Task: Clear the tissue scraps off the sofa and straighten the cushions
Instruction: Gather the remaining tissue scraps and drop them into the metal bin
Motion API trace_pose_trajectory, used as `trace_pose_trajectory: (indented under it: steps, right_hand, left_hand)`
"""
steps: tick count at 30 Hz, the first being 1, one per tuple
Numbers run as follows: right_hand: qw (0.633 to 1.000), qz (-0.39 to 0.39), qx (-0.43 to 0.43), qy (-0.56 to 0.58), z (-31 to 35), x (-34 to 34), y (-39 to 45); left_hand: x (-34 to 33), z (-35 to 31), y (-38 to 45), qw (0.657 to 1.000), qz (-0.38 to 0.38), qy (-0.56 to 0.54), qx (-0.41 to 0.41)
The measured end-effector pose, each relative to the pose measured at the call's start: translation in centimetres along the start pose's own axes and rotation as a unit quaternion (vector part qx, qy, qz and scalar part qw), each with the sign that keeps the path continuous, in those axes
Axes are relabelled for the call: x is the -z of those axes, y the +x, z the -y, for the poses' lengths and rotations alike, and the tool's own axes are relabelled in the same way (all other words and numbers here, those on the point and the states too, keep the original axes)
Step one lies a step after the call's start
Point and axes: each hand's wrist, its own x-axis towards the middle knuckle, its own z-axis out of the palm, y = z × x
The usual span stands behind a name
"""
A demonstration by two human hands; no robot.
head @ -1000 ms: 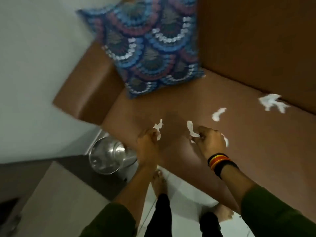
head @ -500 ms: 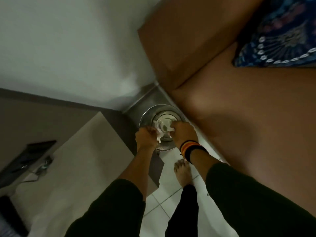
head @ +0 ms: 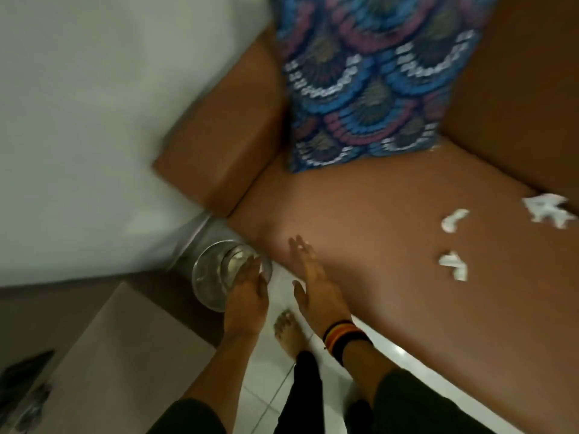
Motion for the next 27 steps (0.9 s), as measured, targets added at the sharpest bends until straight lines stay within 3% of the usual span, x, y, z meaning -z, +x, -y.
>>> trace_pose_trajectory:
  steps: [4, 7, 10, 15, 20, 24, 27]
  right_hand:
    - [0.989, -0.13, -0.074, -0.007, -6.8, 8.8, -3.6]
    - [0.966, -0.175, -0.191, -0.02, -13.8, 12.8, -5.3]
    - [0.95, -0.219, -0.219, -0.046, -19.8, 14.7, -5.4]
    - [0.958, -0.201, -0.19, -0.081, -26.1, 16.3, -1.7]
    - [0.973, -0.114, -0.19, -0.056, -29.5, 20.2, -0.4]
    - [0.949, -0.2, -0.234, 0.063, -33.6, 26.4, -2.0]
    - [0.928, -0.261, -0.254, 0.074, -37.3, 31.9, -2.3]
  left_hand:
    - [-3.6, -8.8, -0.2, 0.987, 0.049, 0.076, -0.133]
    - [-8.0, -15.1, 0.1, 0.976, 0.093, 0.093, -0.176]
    - [-12.9, -20.0, 1.0, 0.963, 0.123, 0.118, -0.209]
    - [-20.2, -26.8, 3.8, 0.94, 0.135, 0.172, -0.262]
    - [-25.2, -32.7, 6.7, 0.922, 0.098, 0.221, -0.303]
    - [-26.4, -35.7, 6.9, 0.923, 0.097, 0.241, -0.285]
    - [-27.2, -38.5, 6.6, 0.925, 0.104, 0.228, -0.284]
